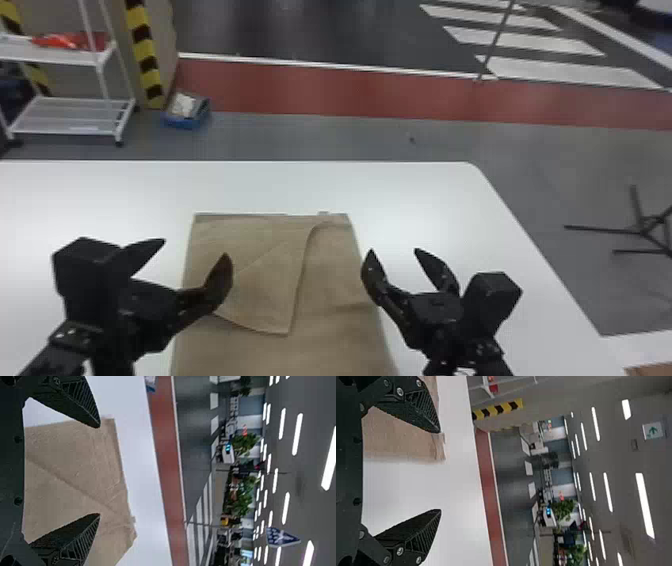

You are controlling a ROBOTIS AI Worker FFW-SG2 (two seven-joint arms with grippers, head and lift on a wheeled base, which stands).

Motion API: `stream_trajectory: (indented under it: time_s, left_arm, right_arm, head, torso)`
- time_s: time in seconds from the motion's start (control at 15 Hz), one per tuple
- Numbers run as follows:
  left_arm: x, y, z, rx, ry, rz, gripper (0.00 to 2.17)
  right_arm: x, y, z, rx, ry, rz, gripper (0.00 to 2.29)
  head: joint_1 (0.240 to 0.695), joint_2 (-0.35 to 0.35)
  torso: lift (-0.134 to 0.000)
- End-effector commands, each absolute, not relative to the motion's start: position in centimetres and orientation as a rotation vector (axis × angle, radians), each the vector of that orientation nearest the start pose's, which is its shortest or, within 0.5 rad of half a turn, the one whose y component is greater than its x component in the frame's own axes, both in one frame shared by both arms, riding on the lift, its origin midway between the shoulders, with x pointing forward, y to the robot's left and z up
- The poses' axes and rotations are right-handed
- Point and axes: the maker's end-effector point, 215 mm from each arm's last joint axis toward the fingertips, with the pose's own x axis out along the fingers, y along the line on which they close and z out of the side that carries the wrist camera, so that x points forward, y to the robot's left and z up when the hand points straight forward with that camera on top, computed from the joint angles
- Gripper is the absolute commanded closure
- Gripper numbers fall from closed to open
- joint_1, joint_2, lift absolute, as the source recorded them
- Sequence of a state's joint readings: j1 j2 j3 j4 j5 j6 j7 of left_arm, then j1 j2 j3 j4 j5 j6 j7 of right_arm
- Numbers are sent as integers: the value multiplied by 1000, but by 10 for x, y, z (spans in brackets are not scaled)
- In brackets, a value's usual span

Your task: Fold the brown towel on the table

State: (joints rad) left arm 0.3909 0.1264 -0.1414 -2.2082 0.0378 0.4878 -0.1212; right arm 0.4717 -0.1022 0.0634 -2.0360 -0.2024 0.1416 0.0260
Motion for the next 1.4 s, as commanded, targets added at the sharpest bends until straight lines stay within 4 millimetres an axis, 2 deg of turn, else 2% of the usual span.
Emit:
stream_trajectory:
  time_s: [0.0, 0.13, 0.2, 0.33, 0.53, 0.73, 1.07, 1.33]
  left_arm:
    - [474, 149, -312, 19, 79, -226, 46]
    - [481, 171, -285, 9, -53, -131, 46]
    - [483, 180, -279, 16, -88, -96, 46]
    - [483, 189, -275, 6, -123, -73, 60]
    - [483, 191, -274, 5, -137, -70, 87]
    - [483, 190, -279, -7, -126, -72, 87]
    - [482, 186, -286, -12, -116, -80, 87]
    - [482, 184, -292, -14, -106, -83, 87]
  right_arm:
    - [440, -135, -381, 76, 170, 257, 194]
    - [431, -100, -390, 34, 183, 354, 194]
    - [426, -87, -397, 14, 194, 384, 198]
    - [416, -67, -410, -19, 215, 447, 282]
    - [401, -51, -432, -59, 248, 522, 289]
    - [394, -49, -449, -81, 275, 571, 353]
    - [394, -51, -452, -121, 278, 579, 508]
    - [387, -40, -457, -135, 298, 641, 508]
  head:
    - [695, -91]
    - [695, -15]
    - [695, 47]
    - [695, 97]
    - [695, 156]
    - [695, 179]
    - [695, 177]
    - [695, 180]
  torso:
    - [-118]
    - [-118]
    - [-118]
    - [-118]
    - [-118]
    - [-118]
    - [-118]
    - [-118]
